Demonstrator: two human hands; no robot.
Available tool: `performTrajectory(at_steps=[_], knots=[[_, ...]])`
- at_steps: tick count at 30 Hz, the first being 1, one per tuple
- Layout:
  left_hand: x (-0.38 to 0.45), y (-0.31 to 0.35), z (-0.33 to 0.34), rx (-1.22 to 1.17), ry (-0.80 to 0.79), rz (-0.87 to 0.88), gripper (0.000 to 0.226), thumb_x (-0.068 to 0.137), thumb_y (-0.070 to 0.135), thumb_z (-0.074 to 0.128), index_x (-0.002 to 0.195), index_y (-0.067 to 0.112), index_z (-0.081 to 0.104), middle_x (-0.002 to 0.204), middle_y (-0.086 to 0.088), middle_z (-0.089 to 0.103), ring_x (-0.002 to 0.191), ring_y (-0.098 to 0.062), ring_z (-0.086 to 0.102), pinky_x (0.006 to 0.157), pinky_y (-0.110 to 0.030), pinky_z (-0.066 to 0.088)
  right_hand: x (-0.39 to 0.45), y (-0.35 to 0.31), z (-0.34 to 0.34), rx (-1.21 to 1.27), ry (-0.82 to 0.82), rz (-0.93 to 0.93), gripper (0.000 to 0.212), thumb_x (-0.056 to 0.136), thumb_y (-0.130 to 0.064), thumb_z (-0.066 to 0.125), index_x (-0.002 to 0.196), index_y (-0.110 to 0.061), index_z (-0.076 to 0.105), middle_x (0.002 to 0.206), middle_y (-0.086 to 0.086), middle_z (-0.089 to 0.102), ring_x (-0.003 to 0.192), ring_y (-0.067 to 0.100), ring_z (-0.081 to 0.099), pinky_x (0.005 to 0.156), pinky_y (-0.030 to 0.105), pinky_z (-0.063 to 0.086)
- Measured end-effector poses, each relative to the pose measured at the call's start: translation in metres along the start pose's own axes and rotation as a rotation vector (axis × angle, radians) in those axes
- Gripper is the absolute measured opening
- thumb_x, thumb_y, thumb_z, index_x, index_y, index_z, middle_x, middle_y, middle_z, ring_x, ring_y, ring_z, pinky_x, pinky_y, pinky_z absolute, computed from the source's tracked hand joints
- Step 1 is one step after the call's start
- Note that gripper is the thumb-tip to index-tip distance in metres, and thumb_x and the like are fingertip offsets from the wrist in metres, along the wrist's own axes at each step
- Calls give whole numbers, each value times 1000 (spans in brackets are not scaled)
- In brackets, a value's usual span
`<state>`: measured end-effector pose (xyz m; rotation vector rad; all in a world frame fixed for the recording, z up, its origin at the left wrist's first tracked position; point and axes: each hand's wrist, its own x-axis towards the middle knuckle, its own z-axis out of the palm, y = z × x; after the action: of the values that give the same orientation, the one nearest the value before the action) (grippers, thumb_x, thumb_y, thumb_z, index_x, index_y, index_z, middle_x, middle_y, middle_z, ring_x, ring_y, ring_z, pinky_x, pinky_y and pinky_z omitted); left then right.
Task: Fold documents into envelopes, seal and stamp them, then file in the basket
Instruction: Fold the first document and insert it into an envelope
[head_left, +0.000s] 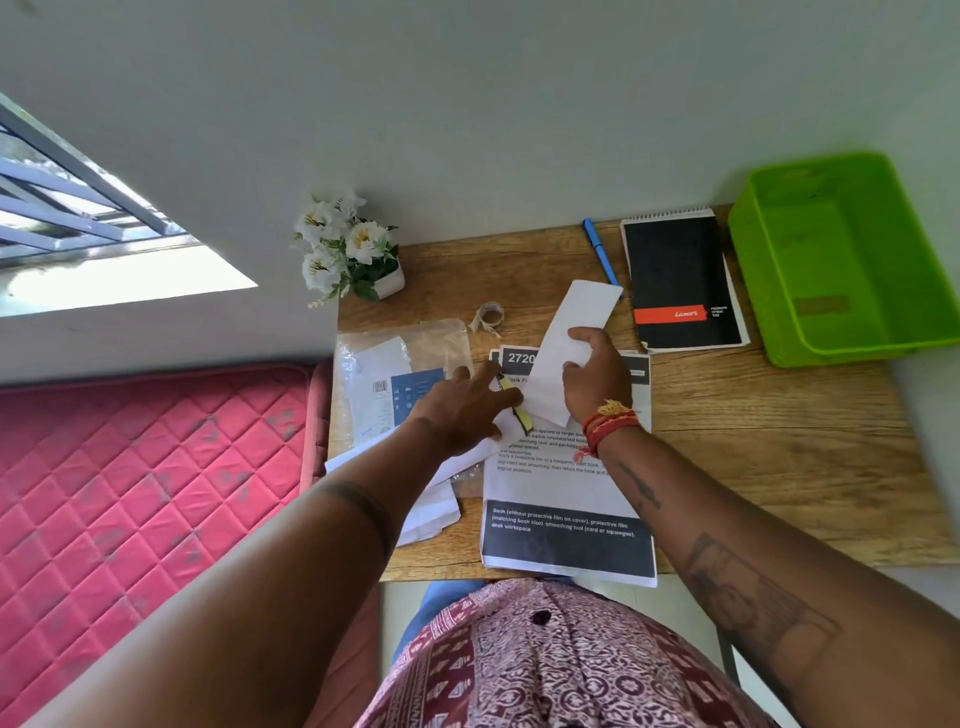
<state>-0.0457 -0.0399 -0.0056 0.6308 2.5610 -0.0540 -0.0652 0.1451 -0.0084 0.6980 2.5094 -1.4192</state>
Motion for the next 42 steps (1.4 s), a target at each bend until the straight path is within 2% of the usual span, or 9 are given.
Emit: performTrajectory(at_steps=[4, 8, 14, 17, 22, 25, 30, 36, 42], knots=[[1, 0, -2, 4, -6, 1, 57, 92, 43, 73, 142, 47, 46, 162, -5, 25, 135, -43, 45, 92, -56, 59, 3, 0, -5, 16, 9, 21, 47, 95, 2, 59, 134, -24, 55, 145, 9, 55, 130, 32, 55, 100, 41, 53], [3, -1, -5, 3, 21, 24, 48, 98, 38, 67, 143, 41, 48, 161, -6, 28, 131, -40, 49, 90, -49, 60, 3, -2, -7, 21, 9, 8, 46, 94, 2, 59, 132, -23, 57, 144, 9, 55, 129, 31, 55, 100, 38, 51], [11, 8, -11, 84, 152, 74, 30, 101, 32, 60, 131, 28, 61, 149, -13, 42, 129, -37, 50, 87, -49, 58, -5, -4, -2, 7, -1, 15, 43, 95, 1, 60, 132, -21, 59, 141, 9, 58, 128, 31, 56, 101, 35, 50], [14, 12, -9, 67, 194, 80, 27, 102, 31, 59, 128, 24, 65, 144, -12, 46, 125, -35, 51, 82, -47, 57, -7, -3, -2, -2, 6, 28, 43, 95, 1, 59, 132, -19, 59, 139, 9, 60, 126, 31, 57, 101, 34, 49], [15, 4, -10, 42, 132, 116, 30, 103, 32, 59, 132, 26, 63, 149, -9, 38, 129, -33, 51, 87, -45, 61, -8, -2, -1, 3, 15, 52, 43, 95, 0, 59, 132, -21, 59, 140, 9, 59, 126, 31, 57, 101, 36, 50], [13, 4, -15, -6, 143, 127, 28, 102, 32, 58, 129, 24, 63, 151, -9, 39, 132, -33, 49, 88, -46, 60, -8, -4, 1, -7, 22, 32, 41, 95, 0, 60, 131, -20, 60, 140, 9, 60, 126, 31, 57, 101, 34, 49], [6, 4, -27, -79, 187, 113, 21, 102, 33, 60, 120, 24, 66, 148, -7, 42, 126, -30, 52, 86, -43, 58, -11, -14, 5, 26, 74, -15, 37, 94, -3, 63, 126, -22, 62, 135, 9, 63, 126, 30, 58, 98, 36, 52], [-2, 6, -37, -206, 243, 83, 14, 98, 32, 65, 109, 24, 68, 143, -5, 47, 126, -27, 52, 87, -43, 58, -8, -23, 6, 44, 144, -82, 26, 92, -5, 68, 114, -18, 62, 130, 8, 64, 123, 28, 60, 91, 27, 47], [0, 16, -45, -294, 328, 24, 11, 96, 27, 68, 105, 22, 68, 136, -2, 51, 123, -23, 52, 81, -29, 46, -12, -24, 3, 106, 154, -139, 25, 91, -7, 71, 110, -20, 61, 132, 8, 63, 126, 28, 58, 93, 28, 47]])
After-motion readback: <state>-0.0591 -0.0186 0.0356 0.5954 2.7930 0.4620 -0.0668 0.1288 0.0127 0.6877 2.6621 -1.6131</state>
